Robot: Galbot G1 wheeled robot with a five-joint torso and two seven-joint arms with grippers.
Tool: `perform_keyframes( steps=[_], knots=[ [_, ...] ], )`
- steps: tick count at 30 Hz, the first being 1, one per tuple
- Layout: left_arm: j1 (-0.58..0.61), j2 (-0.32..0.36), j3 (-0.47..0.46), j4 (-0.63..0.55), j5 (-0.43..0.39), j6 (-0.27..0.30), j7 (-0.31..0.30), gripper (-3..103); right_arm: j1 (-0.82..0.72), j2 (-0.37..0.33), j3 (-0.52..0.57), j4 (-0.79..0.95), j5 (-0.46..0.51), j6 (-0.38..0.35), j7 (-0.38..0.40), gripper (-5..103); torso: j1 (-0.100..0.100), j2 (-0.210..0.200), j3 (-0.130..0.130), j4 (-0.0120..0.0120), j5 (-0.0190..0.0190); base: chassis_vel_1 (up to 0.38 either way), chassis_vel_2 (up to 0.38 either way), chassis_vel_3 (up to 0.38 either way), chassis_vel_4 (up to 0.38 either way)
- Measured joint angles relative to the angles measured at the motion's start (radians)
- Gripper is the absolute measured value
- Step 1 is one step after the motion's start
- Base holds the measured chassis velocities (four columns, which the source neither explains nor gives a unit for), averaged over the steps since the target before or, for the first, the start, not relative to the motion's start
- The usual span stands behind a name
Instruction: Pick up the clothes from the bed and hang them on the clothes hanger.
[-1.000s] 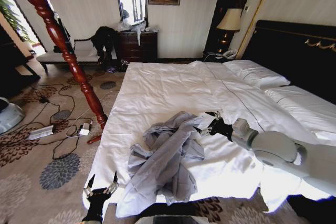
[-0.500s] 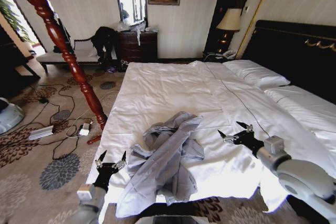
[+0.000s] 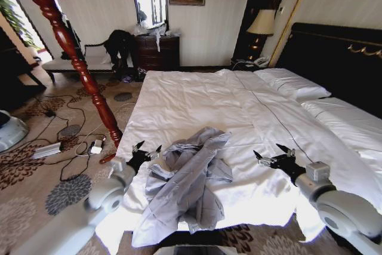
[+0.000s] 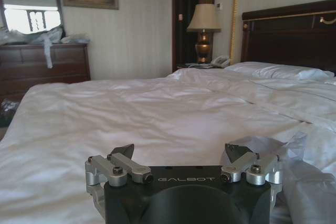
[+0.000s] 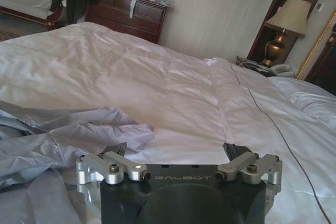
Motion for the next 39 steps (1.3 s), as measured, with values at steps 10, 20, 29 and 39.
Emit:
perform_keyframes(
  steps=[10,20,29,39],
  knots=[
    [-0.362,-0.037,0.408,0.173,0.004,-0.014,0.079,97,-0.012,0.177,-0.027,-0.006,-0.296,0.155,-0.055,100,0.000,0.000,0.000,-0.0003,0.0003,0.000,0.000,0.000,0.000],
    [-0.481,-0.048,0.535,0.260,0.037,-0.004,0.108,84,0.011,0.226,-0.078,-0.006,-0.327,0.166,-0.062,100,0.000,0.000,0.000,0.0001,0.0002,0.000,0.000,0.000,0.000],
    [-0.530,-0.106,0.613,0.327,0.117,0.026,0.134,74,0.022,0.223,-0.098,-0.010,-0.330,0.164,-0.065,100,0.000,0.000,0.000,-0.0003,0.0003,0.000,0.000,0.000,0.000],
    [-0.533,-0.151,0.653,0.394,0.153,0.040,0.113,74,0.021,0.232,-0.107,-0.008,-0.329,0.164,-0.066,100,0.000,0.000,0.000,-0.0001,0.0001,0.000,0.000,0.000,0.000]
  ],
)
